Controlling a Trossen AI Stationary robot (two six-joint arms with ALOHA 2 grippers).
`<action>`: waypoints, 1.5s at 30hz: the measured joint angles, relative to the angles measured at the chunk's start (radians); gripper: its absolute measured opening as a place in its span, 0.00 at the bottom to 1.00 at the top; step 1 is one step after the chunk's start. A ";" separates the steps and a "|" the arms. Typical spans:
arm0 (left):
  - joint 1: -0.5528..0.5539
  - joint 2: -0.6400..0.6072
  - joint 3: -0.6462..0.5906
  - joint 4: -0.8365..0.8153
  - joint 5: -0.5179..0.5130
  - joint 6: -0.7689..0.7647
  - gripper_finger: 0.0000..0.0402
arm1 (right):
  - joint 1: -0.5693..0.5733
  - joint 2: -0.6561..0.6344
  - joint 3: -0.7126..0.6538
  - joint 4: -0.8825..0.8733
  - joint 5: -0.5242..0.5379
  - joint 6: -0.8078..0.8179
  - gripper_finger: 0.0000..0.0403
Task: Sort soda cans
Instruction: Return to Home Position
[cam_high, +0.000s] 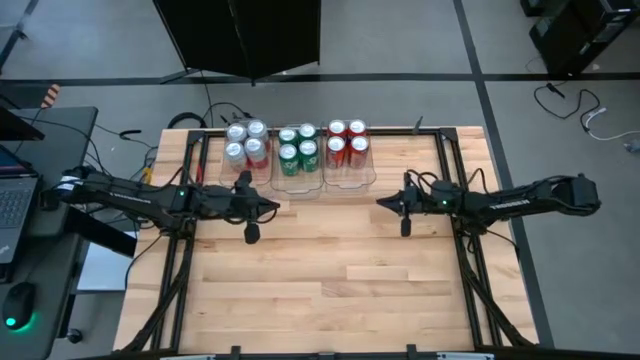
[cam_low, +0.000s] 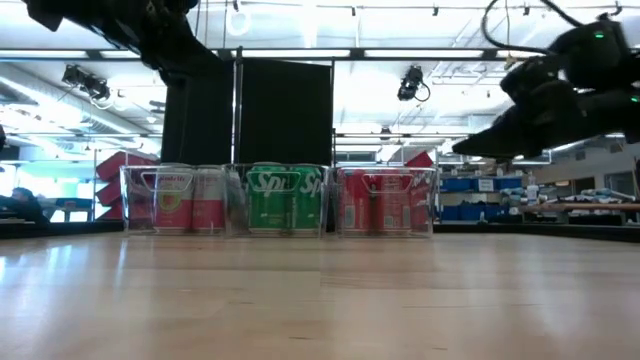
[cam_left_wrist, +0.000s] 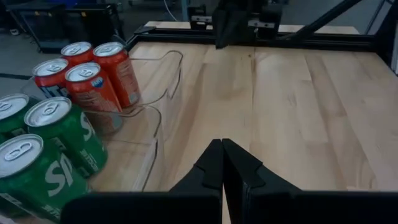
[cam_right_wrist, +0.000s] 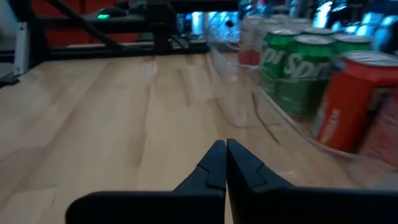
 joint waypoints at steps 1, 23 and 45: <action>0.000 0.000 -0.002 0.002 0.000 0.002 0.01 | 0.011 -0.029 -0.019 0.000 0.024 0.002 0.00; 0.003 -0.138 -0.276 0.390 0.179 0.078 0.01 | 0.155 -0.496 -0.029 -0.498 0.221 0.054 0.00; 0.003 -0.810 -0.563 0.114 0.086 0.119 0.01 | 0.115 -0.703 -0.029 -0.642 0.193 0.081 0.00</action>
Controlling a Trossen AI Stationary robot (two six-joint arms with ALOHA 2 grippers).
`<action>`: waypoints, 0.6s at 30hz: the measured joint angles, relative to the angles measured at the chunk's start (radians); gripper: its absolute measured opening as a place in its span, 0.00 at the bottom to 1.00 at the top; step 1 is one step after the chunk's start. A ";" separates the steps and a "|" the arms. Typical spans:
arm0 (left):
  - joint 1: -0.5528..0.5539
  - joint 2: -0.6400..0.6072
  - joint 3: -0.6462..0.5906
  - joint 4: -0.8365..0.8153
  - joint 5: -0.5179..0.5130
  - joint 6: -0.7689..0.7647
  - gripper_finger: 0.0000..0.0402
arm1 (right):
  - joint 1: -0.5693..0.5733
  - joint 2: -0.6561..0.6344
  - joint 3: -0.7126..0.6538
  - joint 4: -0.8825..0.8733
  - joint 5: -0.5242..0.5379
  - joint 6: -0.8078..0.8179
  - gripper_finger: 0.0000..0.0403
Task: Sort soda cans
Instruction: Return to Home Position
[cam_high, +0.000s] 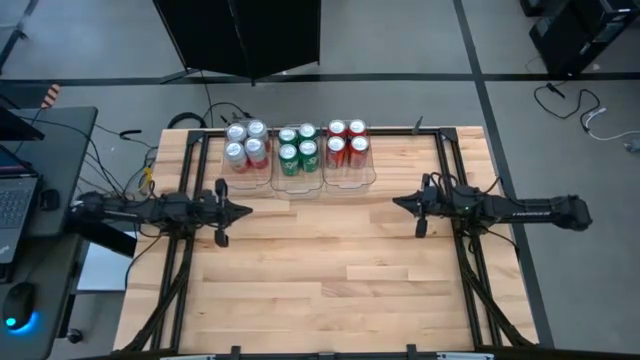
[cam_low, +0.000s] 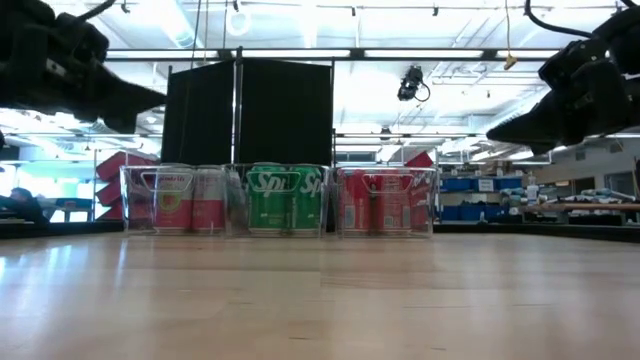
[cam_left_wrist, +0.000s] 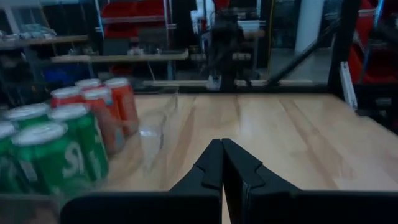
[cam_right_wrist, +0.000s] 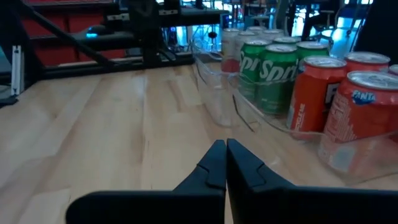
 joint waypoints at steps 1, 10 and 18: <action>0.001 -0.032 0.004 -0.021 -0.010 0.001 0.01 | -0.005 -0.007 0.000 -0.001 -0.006 -0.004 0.00; 0.041 -0.077 0.031 -0.107 0.025 0.016 0.01 | -0.073 -0.078 0.000 -0.018 -0.108 -0.046 0.00; 0.130 -0.072 -0.001 -0.046 0.190 -0.013 0.01 | -0.148 -0.111 0.000 -0.025 -0.160 -0.048 0.00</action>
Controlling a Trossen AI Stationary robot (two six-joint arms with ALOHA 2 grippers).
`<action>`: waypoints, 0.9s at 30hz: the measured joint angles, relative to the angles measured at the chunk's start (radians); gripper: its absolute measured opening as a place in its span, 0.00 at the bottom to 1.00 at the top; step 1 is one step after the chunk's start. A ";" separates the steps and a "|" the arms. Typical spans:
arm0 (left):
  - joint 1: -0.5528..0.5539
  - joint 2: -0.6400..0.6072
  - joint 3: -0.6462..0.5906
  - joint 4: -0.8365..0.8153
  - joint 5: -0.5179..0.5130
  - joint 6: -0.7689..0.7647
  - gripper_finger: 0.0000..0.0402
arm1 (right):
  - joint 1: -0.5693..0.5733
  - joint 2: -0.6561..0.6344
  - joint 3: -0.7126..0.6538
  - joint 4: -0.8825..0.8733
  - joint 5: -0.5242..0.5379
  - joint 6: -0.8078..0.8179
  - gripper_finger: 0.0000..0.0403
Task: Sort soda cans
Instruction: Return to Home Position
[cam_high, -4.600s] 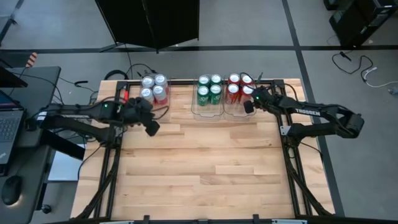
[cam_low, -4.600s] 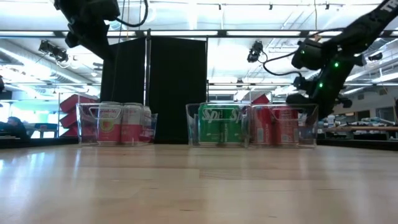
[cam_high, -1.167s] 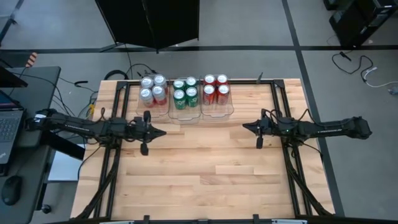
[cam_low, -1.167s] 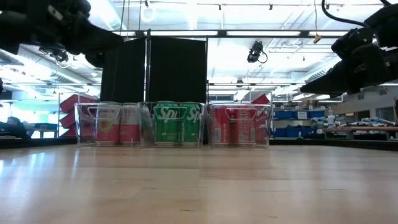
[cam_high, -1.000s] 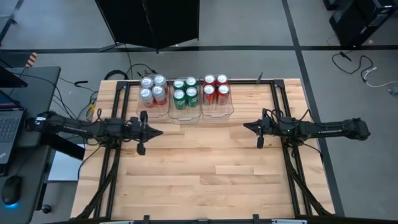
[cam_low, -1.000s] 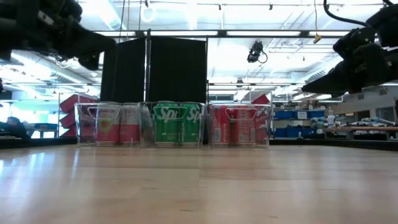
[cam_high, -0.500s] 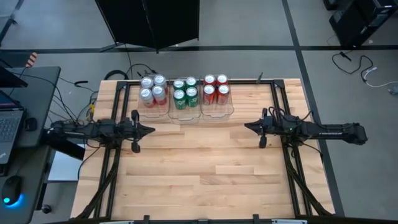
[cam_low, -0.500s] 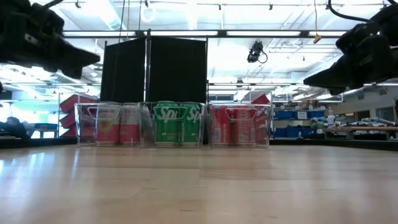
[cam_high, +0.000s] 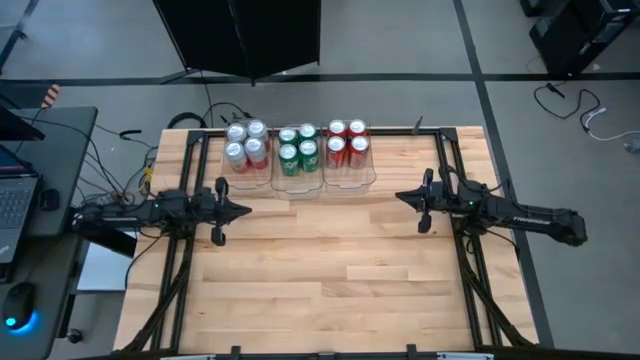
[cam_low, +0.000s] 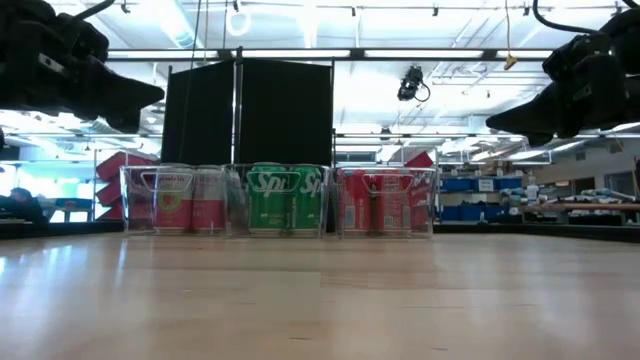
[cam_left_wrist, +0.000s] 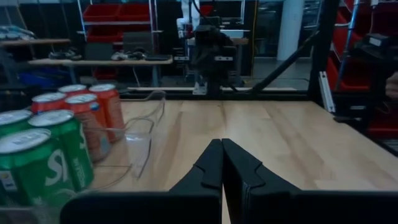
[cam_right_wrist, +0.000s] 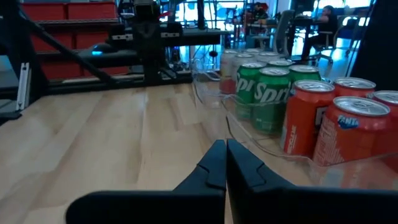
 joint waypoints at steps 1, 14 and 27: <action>0.005 0.000 0.000 -0.002 0.009 -0.006 0.01 | -0.002 0.001 0.000 0.000 0.000 0.004 0.00; 0.008 0.001 0.000 -0.001 0.017 -0.060 0.01 | -0.005 0.002 0.000 0.002 0.001 0.024 0.00; 0.008 0.001 -0.001 -0.001 0.016 -0.057 0.01 | -0.005 0.002 0.000 0.010 0.004 0.027 0.01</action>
